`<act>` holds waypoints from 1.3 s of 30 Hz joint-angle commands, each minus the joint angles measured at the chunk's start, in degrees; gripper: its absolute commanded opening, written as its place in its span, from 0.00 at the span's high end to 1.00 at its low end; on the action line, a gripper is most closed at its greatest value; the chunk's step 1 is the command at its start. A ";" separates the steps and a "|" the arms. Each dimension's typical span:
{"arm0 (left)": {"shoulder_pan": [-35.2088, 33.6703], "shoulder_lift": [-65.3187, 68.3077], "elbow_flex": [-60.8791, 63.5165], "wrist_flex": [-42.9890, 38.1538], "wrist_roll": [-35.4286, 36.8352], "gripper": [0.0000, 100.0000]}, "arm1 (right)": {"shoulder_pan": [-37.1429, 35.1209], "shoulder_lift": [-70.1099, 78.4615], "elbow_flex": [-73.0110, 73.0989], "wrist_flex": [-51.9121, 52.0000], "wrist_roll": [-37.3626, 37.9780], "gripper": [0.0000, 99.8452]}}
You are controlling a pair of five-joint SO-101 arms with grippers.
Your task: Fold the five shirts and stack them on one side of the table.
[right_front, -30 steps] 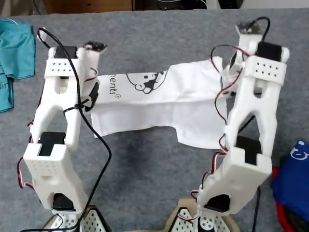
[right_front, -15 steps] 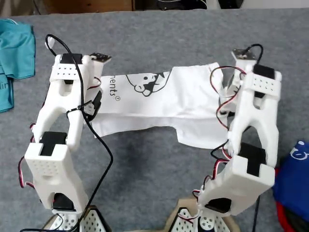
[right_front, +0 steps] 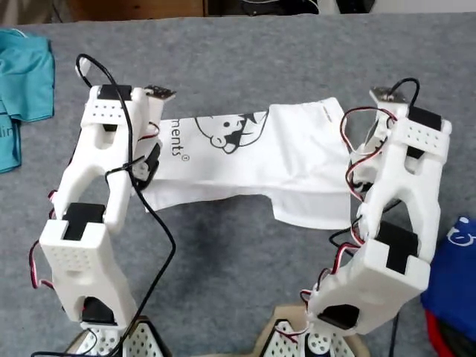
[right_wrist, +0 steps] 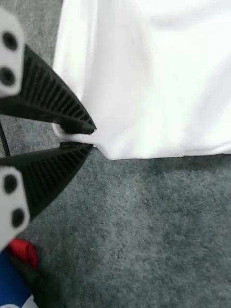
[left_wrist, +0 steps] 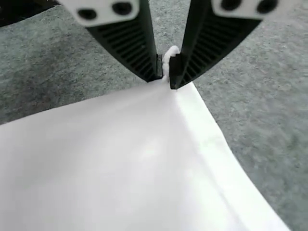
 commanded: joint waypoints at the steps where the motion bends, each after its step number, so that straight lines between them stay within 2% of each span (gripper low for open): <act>1: -0.18 -2.95 0.79 -0.53 -0.97 0.98 | 1.19 -3.82 0.13 0.09 0.53 1.00; 8: 0.09 -2.95 1.76 -0.53 -0.97 0.98 | 1.10 -4.00 0.22 0.53 0.62 1.00; 13: 0.09 -2.68 1.49 -0.62 -1.23 0.98 | 1.10 -4.18 2.33 1.76 4.66 0.99; 15: 0.09 -2.68 1.41 -0.62 -2.20 0.98 | 1.10 -4.18 2.33 2.99 4.84 0.96; 18: 0.18 -2.68 1.41 -0.26 -3.25 0.97 | 1.10 -4.18 2.24 3.78 4.84 0.85; 22: -0.09 -3.21 1.32 1.05 -2.90 0.85 | -1.01 -4.88 2.24 5.01 7.30 0.74; 25: -0.26 -3.21 -1.49 4.31 -2.90 0.76 | -3.82 -8.04 1.89 5.89 8.00 0.74; 29: -0.44 -3.21 -6.42 5.89 -2.90 0.69 | -5.49 -12.00 -1.71 3.60 7.74 0.77; 32: -0.44 -3.30 -10.81 5.89 -2.99 0.67 | -6.02 -12.62 -6.73 0.53 7.21 0.83; 36: 0.09 -2.51 -19.69 5.80 -2.81 0.67 | -7.16 -10.95 -12.79 -6.24 2.02 0.96; 39: 1.67 -0.92 -23.30 0.97 -1.41 0.67 | -10.51 -6.29 -16.04 -9.49 1.49 0.99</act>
